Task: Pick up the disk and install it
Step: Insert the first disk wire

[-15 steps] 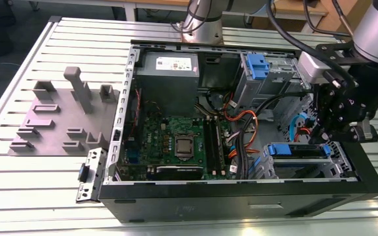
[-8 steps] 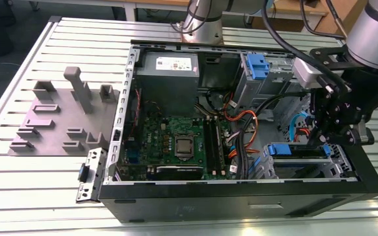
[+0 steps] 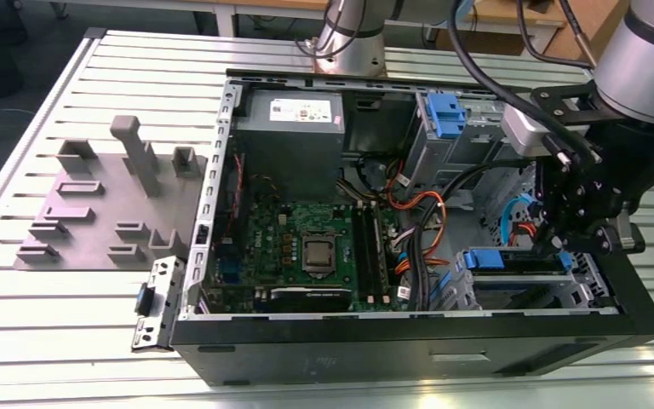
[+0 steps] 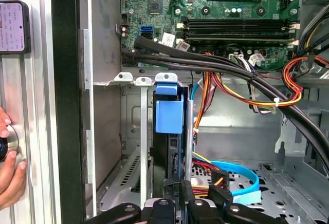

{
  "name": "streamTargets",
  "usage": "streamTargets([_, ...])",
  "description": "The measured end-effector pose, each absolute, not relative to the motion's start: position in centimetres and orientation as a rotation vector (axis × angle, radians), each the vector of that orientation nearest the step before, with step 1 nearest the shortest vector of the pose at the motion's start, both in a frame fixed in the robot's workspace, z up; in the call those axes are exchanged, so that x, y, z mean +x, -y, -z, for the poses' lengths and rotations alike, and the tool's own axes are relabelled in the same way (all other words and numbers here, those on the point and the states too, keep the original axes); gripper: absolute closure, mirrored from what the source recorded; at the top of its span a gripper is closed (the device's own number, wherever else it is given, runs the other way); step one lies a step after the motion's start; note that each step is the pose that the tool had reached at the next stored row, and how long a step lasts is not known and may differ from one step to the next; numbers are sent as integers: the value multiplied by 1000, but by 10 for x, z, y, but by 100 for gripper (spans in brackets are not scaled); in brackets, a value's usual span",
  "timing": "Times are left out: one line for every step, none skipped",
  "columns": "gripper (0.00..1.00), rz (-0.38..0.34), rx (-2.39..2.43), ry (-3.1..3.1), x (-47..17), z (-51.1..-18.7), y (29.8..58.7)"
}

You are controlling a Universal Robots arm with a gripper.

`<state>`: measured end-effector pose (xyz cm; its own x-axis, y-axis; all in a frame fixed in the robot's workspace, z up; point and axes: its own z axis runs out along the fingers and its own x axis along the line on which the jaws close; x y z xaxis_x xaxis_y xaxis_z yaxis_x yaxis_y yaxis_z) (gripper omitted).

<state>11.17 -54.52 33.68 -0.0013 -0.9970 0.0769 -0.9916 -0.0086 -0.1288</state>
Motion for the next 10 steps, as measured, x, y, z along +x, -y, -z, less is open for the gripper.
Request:
streamTargets([84, 227, -2193, -2185, 112, -337, 545])
streamTargets([84, 227, -2193, -2185, 112, -336, 546])
streamTargets([84, 227, -2193, -2185, 112, -336, 546])
streamTargets([84, 227, -2193, -2185, 112, -336, 546])
streamTargets([84, 227, -2193, -2185, 112, -336, 546])
streamTargets([84, 227, -2193, -2185, 112, -336, 546])
streamTargets([84, 227, -2193, -2185, 112, -336, 546])
streamTargets([84, 227, -2192, -2185, 112, -336, 547])
streamTargets([84, 226, -2192, -2185, 111, -336, 547])
streamTargets([84, 226, -2192, -2184, 111, -336, 547])
